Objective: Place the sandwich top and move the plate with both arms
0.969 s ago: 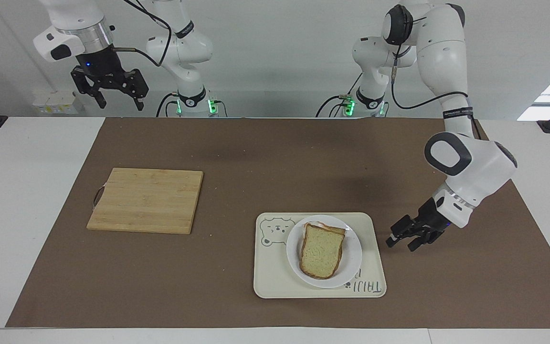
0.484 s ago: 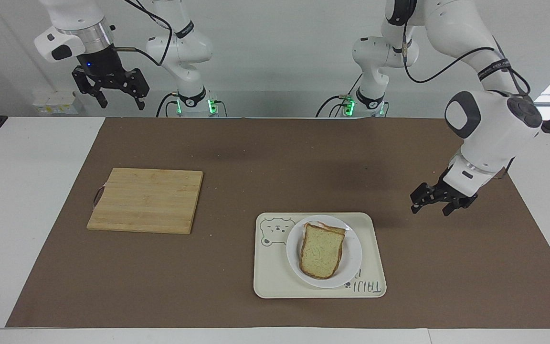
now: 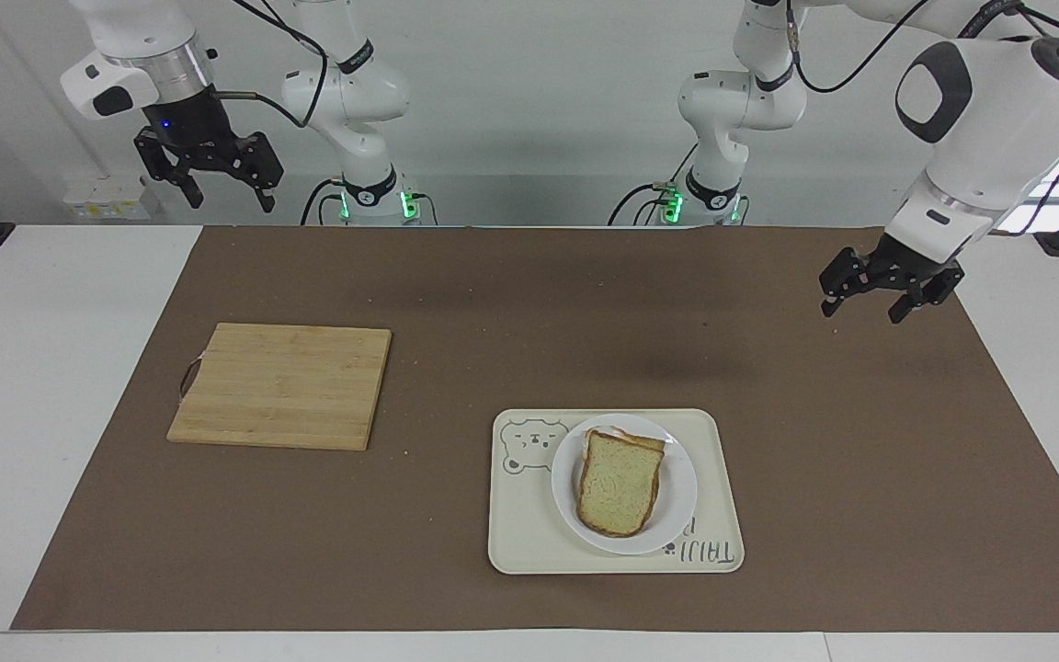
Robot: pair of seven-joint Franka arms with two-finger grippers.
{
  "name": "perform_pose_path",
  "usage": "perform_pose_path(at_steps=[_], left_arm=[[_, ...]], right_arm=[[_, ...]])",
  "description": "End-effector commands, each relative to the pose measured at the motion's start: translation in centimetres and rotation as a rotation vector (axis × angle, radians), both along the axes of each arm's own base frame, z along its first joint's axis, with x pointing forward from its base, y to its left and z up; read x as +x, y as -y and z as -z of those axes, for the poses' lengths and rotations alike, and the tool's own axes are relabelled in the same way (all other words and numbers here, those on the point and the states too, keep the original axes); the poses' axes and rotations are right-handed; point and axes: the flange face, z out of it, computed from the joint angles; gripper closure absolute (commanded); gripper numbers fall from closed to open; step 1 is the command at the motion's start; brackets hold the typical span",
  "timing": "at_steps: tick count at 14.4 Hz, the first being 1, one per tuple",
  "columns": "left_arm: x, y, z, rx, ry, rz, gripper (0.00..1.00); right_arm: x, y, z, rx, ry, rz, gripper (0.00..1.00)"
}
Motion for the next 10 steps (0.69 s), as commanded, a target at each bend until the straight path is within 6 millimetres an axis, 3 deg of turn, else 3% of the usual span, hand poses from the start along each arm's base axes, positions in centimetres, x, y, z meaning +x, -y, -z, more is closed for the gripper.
perform_pose_path(at_steps=[1,6,8,10], left_arm=[[-2.6,-0.3,-1.6,0.034,-0.019,0.003,0.00],[-3.8,-1.1,-3.6,0.061,-0.018,-0.007,0.00],[-4.2,-3.4,-4.2,0.068,-0.043,-0.040,0.00],[-4.3,-2.0,-5.7,0.069,-0.033,-0.020,0.00]], right_arm=[[0.6,0.7,0.2,0.000,0.003,-0.003,0.00],[0.6,0.6,-0.2,-0.002,0.034,-0.006,0.00],[0.6,0.5,-0.1,-0.002,0.031,-0.002,0.00],[0.6,0.4,-0.2,0.013,0.033,-0.004,0.00]])
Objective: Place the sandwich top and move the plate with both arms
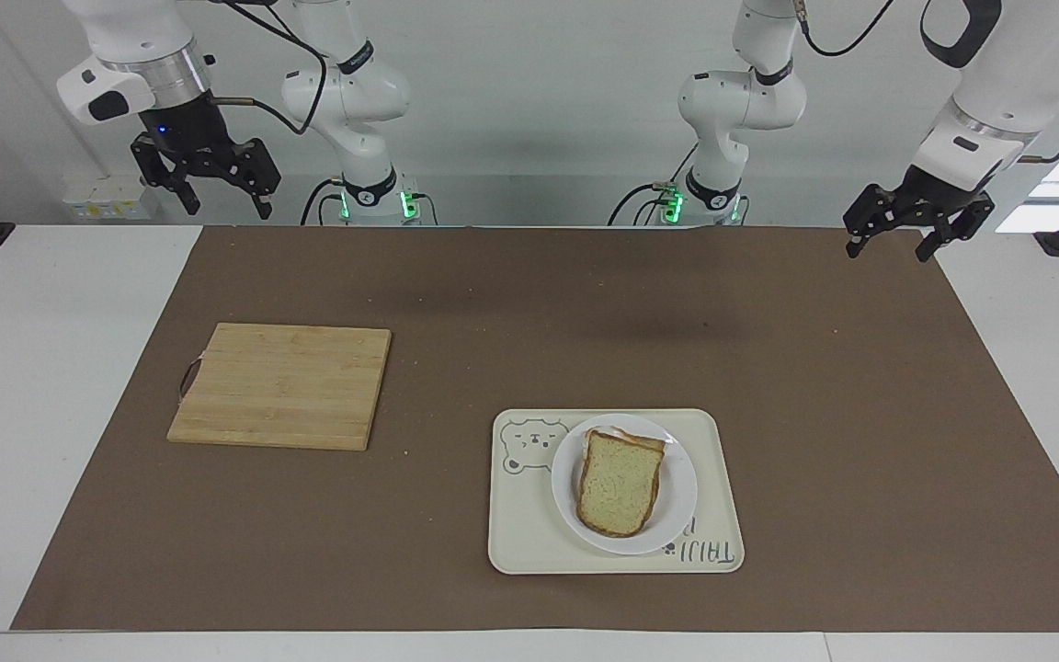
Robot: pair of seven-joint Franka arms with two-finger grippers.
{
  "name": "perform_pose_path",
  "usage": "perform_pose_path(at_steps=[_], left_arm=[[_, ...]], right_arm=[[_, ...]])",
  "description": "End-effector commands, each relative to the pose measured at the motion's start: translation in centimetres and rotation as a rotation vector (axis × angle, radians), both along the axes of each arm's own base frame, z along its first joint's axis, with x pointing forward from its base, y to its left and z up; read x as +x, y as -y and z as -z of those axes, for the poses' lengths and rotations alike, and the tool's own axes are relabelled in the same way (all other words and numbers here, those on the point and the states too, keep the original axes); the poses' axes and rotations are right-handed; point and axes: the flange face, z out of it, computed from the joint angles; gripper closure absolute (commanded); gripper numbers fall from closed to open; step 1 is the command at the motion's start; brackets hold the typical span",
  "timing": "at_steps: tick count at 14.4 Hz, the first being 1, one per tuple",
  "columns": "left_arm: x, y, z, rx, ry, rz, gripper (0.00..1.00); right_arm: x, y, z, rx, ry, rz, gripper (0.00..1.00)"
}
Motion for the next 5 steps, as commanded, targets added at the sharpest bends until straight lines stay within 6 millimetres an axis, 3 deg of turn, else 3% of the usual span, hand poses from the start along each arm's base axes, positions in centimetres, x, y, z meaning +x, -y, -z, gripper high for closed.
perform_pose_path(at_steps=[1,5], left_arm=[[-0.9,0.3,-1.6,0.019,-0.004,-0.001,0.00],[-1.0,-0.9,-1.2,0.020,-0.015,-0.024,0.00]], right_arm=[[0.0,-0.1,-0.4,0.019,0.013,-0.012,0.00],[0.0,-0.4,-0.4,0.019,0.013,-0.018,0.00]])
